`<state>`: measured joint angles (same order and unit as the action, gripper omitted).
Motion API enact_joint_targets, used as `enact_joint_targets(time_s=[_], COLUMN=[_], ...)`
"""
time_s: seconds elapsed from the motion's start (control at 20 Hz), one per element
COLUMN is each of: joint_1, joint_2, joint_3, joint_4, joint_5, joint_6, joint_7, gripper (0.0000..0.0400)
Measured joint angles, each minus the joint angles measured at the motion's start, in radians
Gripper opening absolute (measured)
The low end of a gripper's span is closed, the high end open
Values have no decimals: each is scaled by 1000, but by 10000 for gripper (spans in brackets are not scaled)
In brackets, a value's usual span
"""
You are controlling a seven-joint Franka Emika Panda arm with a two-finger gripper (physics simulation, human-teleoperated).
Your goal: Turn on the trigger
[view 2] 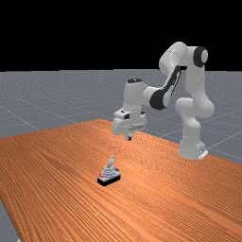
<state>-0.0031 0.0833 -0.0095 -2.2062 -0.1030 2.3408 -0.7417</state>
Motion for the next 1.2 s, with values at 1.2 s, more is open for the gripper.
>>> enact_joint_targets(time_s=[1.2], joint_1=[-38], joint_2=[70], joint_3=[-71], joint_4=[-126], joint_5=[73], joint_6=[172], joint_7=[128], gripper=[0])
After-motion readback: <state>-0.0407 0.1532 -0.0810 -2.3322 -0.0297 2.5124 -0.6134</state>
